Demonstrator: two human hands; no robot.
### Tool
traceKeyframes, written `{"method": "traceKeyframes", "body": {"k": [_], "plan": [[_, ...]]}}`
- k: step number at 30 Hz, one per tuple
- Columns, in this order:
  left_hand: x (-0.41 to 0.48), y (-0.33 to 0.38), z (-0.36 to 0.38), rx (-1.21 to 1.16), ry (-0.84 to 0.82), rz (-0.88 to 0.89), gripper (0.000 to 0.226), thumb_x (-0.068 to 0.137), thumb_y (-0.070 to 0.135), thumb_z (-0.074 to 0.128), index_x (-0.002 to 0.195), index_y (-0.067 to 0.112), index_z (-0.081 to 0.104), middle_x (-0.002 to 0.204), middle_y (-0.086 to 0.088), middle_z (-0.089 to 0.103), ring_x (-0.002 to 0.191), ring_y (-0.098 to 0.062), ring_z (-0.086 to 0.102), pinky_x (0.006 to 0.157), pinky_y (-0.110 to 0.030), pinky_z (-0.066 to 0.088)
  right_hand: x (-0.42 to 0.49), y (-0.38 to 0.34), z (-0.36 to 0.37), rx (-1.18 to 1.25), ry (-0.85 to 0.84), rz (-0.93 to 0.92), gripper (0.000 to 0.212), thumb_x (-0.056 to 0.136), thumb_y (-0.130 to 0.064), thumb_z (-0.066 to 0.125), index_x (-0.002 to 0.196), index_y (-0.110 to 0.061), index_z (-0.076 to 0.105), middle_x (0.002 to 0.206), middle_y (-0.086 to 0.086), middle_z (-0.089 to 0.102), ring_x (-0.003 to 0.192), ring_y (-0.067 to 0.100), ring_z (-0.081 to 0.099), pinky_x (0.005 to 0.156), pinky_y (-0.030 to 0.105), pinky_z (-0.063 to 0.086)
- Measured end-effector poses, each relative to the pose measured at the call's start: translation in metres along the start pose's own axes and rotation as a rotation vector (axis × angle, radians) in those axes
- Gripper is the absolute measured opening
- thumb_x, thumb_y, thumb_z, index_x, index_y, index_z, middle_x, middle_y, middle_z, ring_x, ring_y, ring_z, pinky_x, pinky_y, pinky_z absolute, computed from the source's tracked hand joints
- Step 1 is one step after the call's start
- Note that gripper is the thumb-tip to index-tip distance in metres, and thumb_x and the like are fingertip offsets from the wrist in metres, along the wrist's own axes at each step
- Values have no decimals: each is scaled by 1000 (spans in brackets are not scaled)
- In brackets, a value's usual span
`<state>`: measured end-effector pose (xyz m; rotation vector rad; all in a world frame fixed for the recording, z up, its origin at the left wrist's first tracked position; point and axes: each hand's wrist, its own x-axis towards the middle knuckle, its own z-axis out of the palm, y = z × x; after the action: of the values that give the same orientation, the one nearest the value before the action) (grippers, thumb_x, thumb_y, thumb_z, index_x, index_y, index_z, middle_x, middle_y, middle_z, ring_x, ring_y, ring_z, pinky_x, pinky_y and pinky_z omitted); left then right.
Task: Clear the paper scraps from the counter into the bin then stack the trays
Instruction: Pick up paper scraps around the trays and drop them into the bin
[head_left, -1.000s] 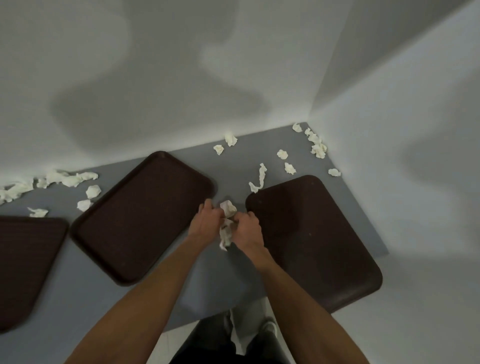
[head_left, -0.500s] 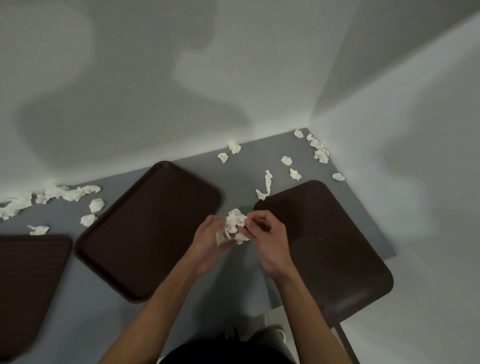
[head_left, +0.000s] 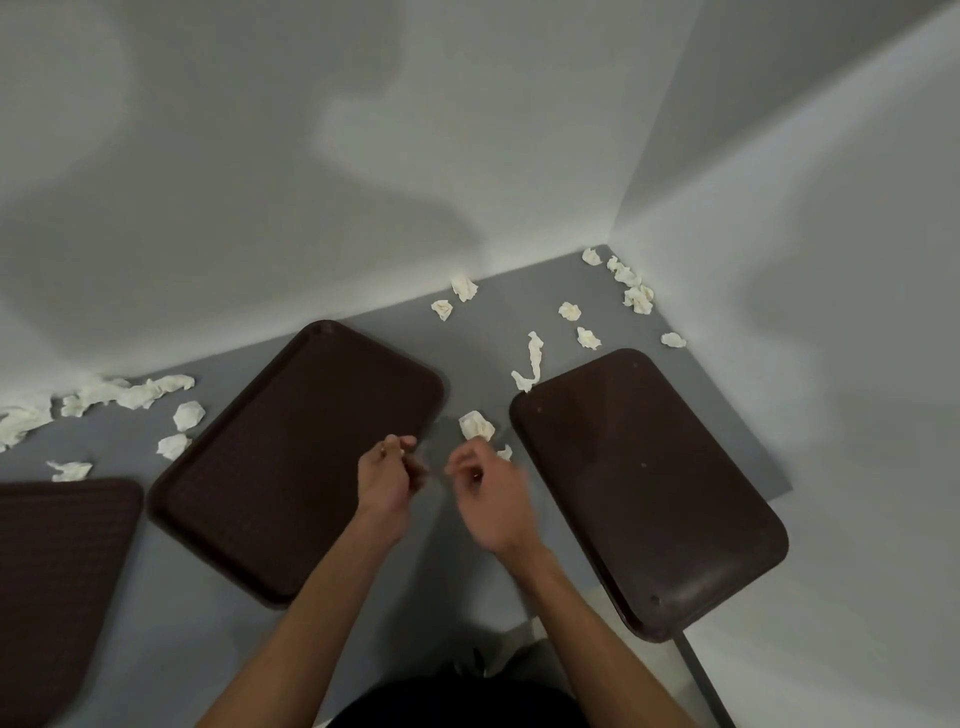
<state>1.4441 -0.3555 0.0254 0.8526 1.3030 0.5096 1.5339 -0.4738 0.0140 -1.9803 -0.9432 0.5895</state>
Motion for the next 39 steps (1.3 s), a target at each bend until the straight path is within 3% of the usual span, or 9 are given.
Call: {"method": "traceKeyframes", "body": {"k": [2, 6, 13, 17, 20, 25, 32, 35, 39], "plan": [[5, -1, -4, 71, 24, -20, 33, 112, 30, 36, 101, 8, 59, 55, 1, 36, 44, -10, 31, 41, -23, 25, 12, 30, 0, -273, 62, 27, 20, 98, -13, 60, 113, -26, 64, 110, -2, 70, 99, 18, 64, 84, 36, 54], [9, -2, -5, 149, -102, -150, 35, 108, 35, 39, 82, 16, 54, 57, 4, 33, 44, -10, 24, 43, -26, 15, 26, 82, 11, -600, -102, -11, 32, 102, -24, 53, 132, -25, 64, 137, 4, 59, 124, 31, 55, 101, 43, 49], [-6, -15, 15, 337, -337, -122, 31, 93, -4, 37, 97, 3, 66, 90, -13, 48, 60, -12, 34, 59, -30, 28, -11, 98, 23, -684, -203, -76, 33, 86, -7, 79, 118, -6, 69, 113, 16, 67, 106, 34, 65, 88, 44, 61], [-17, -33, 38, 494, -431, -29, 35, 98, -9, 34, 106, 5, 65, 96, -15, 55, 69, -15, 48, 70, -31, 43, -29, 86, -5, -470, -18, 77, 11, 98, -6, 58, 106, -10, 64, 107, 14, 66, 97, 30, 62, 75, 35, 45], [-36, -48, 63, 556, -520, 63, 24, 107, -1, 39, 117, 2, 60, 97, -17, 63, 77, -14, 65, 73, -25, 56, -57, 78, -45, -202, 219, 213, 15, 105, -14, 56, 95, -26, 53, 96, -2, 61, 80, 10, 56, 67, 27, 39], [-94, -81, 112, 667, -802, 171, 21, 110, 13, 44, 123, 2, 56, 100, -25, 69, 86, -22, 76, 77, -26, 61, -131, 79, -124, -30, 482, 311, 17, 109, -19, 55, 116, -32, 61, 103, -11, 65, 85, -2, 61, 72, 6, 45], [-212, -175, 183, 896, -1076, 284, 26, 111, 22, 43, 111, 2, 61, 77, -22, 68, 64, -36, 74, 58, -38, 60, -272, 140, -209, 108, 700, 366, 24, 105, -17, 63, 117, -35, 73, 110, -19, 73, 97, 1, 70, 85, 22, 58], [-259, -242, 200, 966, -1116, 335, 32, 110, 35, 42, 100, 12, 62, 64, -4, 53, 47, -23, 60, 45, -31, 45, -346, 183, -234, 216, 781, 429, 23, 104, -14, 65, 113, -33, 74, 106, -16, 75, 91, 5, 72, 80, 25, 61], [-324, -344, 217, 1033, -1056, 274, 36, 109, 45, 38, 98, 19, 62, 68, 10, 45, 56, -8, 42, 52, -27, 37, -445, 250, -252, 235, 859, 554, 22, 100, -10, 68, 105, -31, 74, 96, -12, 75, 83, 4, 73, 76, 23, 59]]}}
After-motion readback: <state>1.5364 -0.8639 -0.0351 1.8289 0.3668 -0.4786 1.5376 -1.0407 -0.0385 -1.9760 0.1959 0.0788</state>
